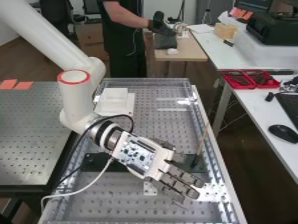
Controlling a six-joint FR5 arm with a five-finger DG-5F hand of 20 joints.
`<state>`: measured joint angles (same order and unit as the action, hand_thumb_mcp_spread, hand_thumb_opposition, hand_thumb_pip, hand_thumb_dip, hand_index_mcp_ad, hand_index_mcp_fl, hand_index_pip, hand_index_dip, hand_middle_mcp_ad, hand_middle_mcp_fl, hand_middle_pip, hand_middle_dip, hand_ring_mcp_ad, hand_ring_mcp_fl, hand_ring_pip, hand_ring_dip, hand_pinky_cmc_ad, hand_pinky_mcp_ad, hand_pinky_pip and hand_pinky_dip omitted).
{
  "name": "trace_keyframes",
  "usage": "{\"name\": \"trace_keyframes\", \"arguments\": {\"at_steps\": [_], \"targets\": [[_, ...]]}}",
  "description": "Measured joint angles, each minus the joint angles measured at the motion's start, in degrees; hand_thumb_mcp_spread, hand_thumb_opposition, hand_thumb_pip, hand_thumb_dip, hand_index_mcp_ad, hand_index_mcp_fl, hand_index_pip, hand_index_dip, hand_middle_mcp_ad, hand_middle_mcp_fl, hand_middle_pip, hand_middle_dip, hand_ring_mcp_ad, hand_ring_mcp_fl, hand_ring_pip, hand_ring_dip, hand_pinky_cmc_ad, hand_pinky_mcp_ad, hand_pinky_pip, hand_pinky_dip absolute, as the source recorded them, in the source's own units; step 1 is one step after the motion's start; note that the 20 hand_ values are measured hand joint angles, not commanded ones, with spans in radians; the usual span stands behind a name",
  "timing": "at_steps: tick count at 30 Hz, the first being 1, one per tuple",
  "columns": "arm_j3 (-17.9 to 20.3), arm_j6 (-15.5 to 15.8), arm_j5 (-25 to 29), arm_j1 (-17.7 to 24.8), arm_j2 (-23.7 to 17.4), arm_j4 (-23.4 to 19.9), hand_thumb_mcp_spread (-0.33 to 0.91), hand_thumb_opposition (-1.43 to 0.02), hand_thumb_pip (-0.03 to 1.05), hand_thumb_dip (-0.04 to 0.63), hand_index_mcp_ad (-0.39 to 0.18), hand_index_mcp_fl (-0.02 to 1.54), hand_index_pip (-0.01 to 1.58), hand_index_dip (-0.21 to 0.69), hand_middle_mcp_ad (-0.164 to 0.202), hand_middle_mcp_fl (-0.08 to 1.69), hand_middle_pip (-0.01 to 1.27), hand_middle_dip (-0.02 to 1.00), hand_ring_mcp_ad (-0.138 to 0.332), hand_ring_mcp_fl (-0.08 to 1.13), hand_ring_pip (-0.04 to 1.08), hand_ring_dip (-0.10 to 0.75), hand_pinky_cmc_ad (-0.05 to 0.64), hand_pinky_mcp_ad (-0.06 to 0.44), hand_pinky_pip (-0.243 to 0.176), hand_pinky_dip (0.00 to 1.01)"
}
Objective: Grab the drill bit and place it in the clear container
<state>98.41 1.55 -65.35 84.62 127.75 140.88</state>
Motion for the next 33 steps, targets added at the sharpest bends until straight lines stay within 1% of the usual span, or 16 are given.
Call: {"name": "trace_keyframes", "arguments": {"at_steps": [7,9,12,25,29,31,33], "targets": [[-0.1,0.3,-0.1,0.0,0.0,0.1,0.59,-0.88,0.49,0.260,-0.099,0.64,0.91,0.368,0.084,0.22,0.11,0.23,0.066,0.11,0.09,0.038,0.293,0.044,-0.093,0.14],[-0.1,0.4,-0.1,0.0,0.0,0.2,0.59,-0.88,0.49,0.260,-0.099,0.63,0.91,0.368,0.084,0.22,0.11,0.23,0.066,0.11,0.09,0.038,0.293,0.047,-0.082,0.15],[0.1,0.5,-0.3,0.0,0.0,0.3,0.59,-0.88,0.49,0.260,-0.101,0.68,0.94,0.368,0.084,0.21,0.11,0.23,0.066,0.11,0.09,0.038,0.293,0.044,-0.080,0.15],[0.4,0.1,-0.3,0.0,0.0,0.1,0.59,-0.88,0.49,0.260,-0.099,0.68,0.95,0.368,0.084,0.21,0.11,0.23,0.068,0.11,0.09,0.038,0.293,0.044,-0.080,0.15],[0.2,0.7,-0.4,0.0,0.1,0.1,0.59,-0.88,0.49,0.260,-0.101,0.68,0.95,0.368,0.084,0.21,0.11,0.23,0.068,0.11,0.09,0.038,0.293,0.047,-0.079,0.15],[0.2,0.7,-0.4,0.0,0.1,0.1,0.59,-0.90,0.49,0.260,-0.101,0.68,0.97,0.372,0.084,0.23,0.11,0.23,0.068,0.11,0.09,0.038,0.293,0.047,-0.079,0.15],[0.1,0.7,-0.4,-0.1,0.1,0.1,0.61,-0.91,0.49,0.260,-0.106,0.72,0.99,0.374,0.084,0.23,0.11,0.23,0.068,0.11,0.09,0.038,0.293,0.047,-0.079,0.15]]}}
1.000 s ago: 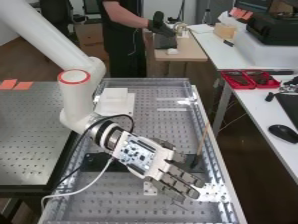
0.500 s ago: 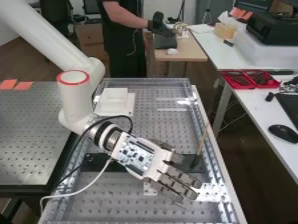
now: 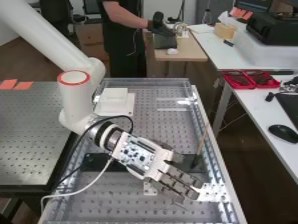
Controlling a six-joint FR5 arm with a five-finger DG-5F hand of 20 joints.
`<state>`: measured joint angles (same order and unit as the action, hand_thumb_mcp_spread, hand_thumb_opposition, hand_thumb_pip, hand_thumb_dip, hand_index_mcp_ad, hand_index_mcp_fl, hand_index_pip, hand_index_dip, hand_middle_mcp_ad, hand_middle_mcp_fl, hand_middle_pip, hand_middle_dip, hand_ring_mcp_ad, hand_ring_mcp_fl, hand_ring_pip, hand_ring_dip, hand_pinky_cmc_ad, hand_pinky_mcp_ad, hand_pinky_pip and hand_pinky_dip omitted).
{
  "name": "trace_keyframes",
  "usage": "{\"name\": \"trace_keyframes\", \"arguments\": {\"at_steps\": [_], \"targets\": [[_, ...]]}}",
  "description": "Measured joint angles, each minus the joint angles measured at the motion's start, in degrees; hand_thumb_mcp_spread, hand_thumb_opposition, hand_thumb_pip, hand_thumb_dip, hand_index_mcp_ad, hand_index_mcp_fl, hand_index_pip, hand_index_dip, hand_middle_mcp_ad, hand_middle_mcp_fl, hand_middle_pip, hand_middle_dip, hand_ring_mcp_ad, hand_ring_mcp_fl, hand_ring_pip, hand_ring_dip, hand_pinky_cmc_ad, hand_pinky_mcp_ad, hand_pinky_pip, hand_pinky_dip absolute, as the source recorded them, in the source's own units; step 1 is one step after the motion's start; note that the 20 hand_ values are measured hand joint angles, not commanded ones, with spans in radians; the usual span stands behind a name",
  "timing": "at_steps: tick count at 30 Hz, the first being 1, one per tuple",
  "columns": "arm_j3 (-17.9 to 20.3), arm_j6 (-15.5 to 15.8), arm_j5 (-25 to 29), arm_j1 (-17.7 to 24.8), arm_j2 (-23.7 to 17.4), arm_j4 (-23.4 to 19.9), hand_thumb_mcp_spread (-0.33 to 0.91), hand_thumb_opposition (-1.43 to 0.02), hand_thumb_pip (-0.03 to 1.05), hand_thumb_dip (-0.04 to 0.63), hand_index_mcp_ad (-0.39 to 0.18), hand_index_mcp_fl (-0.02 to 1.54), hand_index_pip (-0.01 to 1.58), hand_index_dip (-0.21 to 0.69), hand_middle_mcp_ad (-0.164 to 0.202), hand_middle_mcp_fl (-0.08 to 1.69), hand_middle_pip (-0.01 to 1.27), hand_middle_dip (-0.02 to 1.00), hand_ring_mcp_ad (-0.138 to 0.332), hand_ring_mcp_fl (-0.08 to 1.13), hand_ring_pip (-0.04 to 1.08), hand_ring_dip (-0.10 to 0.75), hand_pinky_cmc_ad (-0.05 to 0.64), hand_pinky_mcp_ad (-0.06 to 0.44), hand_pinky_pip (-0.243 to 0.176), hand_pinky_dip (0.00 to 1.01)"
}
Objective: Grab the drill bit and place it in the clear container
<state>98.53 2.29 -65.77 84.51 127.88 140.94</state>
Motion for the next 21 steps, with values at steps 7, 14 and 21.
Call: {"name": "trace_keyframes", "arguments": {"at_steps": [7,14,21], "targets": [[0.0,0.0,0.1,-0.2,0.0,0.3,0.62,-0.93,0.49,0.260,-0.120,0.73,1.01,0.375,0.084,0.23,0.11,0.23,0.068,0.11,0.10,0.049,0.293,0.047,-0.079,0.15],[-0.1,-0.3,-0.1,-0.2,0.1,0.3,0.62,-0.93,0.49,0.260,-0.120,0.73,1.00,0.372,0.084,0.23,0.11,0.23,0.068,0.11,0.10,0.049,0.293,0.047,-0.079,0.15],[-0.2,0.0,-0.2,-0.3,0.1,0.4,0.62,-0.91,0.49,0.260,-0.120,0.66,0.94,0.368,0.084,0.21,0.11,0.23,0.068,0.11,0.10,0.049,0.293,0.044,-0.079,0.15]]}}
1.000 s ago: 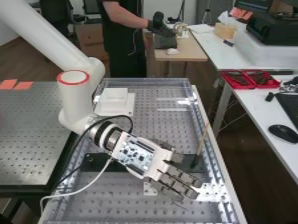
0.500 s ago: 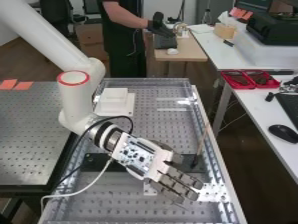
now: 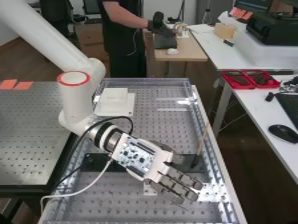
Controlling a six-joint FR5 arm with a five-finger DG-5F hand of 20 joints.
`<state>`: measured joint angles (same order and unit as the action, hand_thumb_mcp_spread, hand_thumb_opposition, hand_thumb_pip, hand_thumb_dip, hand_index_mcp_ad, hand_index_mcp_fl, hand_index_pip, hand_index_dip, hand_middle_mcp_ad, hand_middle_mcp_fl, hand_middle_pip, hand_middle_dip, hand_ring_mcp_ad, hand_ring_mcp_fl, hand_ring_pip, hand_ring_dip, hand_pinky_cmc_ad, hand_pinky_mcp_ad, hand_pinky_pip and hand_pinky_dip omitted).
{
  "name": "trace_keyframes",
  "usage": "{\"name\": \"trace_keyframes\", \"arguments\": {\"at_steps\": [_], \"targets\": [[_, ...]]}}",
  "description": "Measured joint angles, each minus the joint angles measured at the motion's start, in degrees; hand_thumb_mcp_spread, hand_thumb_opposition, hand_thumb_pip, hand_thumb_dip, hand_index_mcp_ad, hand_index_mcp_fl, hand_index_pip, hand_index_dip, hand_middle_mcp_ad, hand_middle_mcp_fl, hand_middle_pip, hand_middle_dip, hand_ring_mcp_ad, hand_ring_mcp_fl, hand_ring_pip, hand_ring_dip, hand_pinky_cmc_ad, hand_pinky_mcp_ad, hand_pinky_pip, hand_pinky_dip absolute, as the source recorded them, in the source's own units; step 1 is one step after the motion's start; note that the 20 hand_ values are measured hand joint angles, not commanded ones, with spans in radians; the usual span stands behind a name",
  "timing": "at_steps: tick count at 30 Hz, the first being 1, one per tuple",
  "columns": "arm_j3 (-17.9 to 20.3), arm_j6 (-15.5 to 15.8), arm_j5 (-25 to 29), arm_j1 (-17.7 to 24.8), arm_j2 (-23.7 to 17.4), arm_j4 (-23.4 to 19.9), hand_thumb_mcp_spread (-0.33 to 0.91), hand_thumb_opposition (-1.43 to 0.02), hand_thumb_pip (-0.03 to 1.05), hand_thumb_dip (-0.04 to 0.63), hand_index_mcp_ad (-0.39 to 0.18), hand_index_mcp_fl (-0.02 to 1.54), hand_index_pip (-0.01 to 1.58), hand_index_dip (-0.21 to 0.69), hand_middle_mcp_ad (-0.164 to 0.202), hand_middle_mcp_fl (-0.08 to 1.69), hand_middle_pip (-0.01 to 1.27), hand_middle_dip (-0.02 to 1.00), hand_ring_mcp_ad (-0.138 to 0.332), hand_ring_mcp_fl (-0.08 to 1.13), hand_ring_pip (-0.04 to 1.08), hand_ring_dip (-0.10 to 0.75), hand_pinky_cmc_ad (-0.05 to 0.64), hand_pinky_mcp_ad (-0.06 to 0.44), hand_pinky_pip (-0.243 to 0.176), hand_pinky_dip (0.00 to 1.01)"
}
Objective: Grab the drill bit and place it in the clear container
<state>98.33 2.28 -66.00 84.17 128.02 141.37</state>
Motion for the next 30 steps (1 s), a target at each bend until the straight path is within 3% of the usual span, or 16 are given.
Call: {"name": "trace_keyframes", "arguments": {"at_steps": [30], "targets": [[0.3,-0.2,0.6,0.4,-0.4,0.4,0.58,-0.87,0.51,0.257,-0.120,0.63,0.90,0.347,0.077,0.22,0.11,0.23,0.070,0.11,0.10,0.049,0.295,0.047,-0.077,0.15]]}}
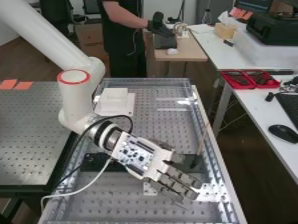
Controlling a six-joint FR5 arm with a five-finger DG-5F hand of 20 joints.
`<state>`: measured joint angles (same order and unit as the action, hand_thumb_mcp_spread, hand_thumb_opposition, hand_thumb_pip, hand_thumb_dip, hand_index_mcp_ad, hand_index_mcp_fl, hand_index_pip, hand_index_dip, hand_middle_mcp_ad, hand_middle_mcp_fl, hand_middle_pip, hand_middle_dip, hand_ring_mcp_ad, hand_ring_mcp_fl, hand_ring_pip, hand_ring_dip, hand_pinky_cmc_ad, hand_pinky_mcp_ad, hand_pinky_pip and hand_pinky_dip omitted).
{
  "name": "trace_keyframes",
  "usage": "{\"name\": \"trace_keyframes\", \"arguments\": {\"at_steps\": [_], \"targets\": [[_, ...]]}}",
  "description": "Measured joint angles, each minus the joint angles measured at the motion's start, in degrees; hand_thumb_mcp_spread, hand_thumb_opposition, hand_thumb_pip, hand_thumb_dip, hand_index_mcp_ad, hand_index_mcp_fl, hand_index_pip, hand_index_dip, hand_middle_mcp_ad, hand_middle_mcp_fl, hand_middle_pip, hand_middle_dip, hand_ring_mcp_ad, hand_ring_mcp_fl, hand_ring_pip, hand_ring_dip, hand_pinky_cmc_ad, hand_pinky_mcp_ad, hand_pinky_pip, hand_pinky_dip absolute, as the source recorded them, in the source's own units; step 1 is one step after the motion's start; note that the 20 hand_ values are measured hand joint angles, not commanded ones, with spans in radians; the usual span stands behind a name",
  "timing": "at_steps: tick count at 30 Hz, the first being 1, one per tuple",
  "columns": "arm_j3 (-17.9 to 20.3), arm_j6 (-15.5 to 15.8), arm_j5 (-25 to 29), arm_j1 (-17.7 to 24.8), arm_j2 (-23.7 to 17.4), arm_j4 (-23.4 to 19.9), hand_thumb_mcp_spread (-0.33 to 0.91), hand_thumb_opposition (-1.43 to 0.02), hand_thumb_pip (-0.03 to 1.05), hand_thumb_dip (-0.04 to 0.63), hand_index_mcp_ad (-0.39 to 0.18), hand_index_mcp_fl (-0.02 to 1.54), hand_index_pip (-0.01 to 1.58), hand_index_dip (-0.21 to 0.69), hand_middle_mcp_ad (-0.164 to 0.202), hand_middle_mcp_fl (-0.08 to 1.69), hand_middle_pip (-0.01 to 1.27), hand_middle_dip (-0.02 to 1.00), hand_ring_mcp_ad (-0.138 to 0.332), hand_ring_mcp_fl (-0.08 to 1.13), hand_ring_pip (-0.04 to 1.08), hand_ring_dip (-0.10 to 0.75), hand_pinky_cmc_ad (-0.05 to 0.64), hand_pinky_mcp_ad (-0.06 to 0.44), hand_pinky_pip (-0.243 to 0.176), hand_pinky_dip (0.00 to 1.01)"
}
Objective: Grab the drill bit and place it in the clear container
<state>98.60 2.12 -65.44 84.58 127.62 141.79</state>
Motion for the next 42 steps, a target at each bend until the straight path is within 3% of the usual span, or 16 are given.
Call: {"name": "trace_keyframes", "arguments": {"at_steps": [6,30,42], "targets": [[0.0,0.2,0.1,-0.1,0.0,-0.1,0.58,-0.88,0.52,0.257,-0.122,0.70,0.95,0.346,0.075,0.21,0.11,0.23,0.070,0.11,0.10,0.049,0.295,0.045,-0.079,0.15],[-0.5,0.5,-0.1,-0.4,0.4,-0.3,0.59,-0.91,0.51,0.260,-0.122,0.70,0.99,0.351,0.077,0.23,0.11,0.23,0.070,0.11,0.09,0.052,0.293,0.045,-0.079,0.15],[-0.7,1.1,0.6,-0.3,0.5,-1.0,0.60,-0.97,0.49,0.236,-0.119,0.80,1.04,0.346,0.075,0.27,0.11,0.23,0.072,0.11,0.09,0.052,0.309,0.049,-0.075,0.15]]}}
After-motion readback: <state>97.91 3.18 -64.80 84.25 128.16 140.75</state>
